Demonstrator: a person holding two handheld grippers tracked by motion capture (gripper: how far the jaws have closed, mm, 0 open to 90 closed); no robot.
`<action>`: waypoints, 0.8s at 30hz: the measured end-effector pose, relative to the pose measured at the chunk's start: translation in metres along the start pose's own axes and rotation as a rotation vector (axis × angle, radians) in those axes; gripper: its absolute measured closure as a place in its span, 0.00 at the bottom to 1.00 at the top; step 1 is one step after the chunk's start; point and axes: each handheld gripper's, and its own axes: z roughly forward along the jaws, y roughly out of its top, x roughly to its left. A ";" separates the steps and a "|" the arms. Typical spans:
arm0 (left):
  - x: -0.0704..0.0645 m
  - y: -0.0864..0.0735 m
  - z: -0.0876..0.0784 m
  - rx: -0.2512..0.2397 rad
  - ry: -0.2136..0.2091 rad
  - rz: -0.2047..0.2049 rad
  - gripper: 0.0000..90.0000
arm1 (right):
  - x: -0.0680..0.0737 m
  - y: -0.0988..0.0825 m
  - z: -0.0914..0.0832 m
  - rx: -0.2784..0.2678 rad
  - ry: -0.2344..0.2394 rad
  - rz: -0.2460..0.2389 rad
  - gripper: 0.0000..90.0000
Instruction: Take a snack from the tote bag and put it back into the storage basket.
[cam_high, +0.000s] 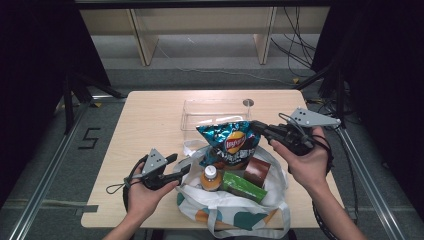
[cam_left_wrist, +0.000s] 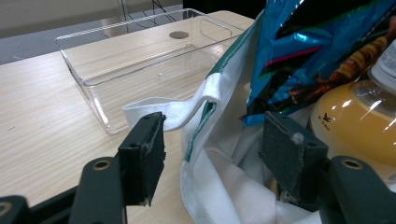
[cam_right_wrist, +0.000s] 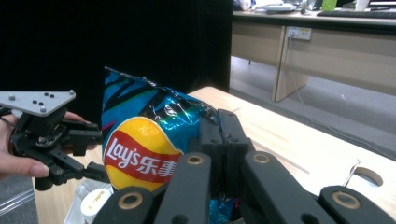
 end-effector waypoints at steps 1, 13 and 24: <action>0.000 0.000 0.000 0.002 0.004 0.003 0.43 | 0.002 0.001 0.000 -0.008 -0.005 0.014 1.00; 0.000 0.000 -0.001 -0.006 0.011 0.011 0.43 | 0.000 0.010 0.000 -0.066 0.008 0.011 1.00; 0.000 0.001 -0.002 -0.016 0.013 0.017 0.43 | 0.002 0.013 0.002 -0.069 -0.011 -0.035 1.00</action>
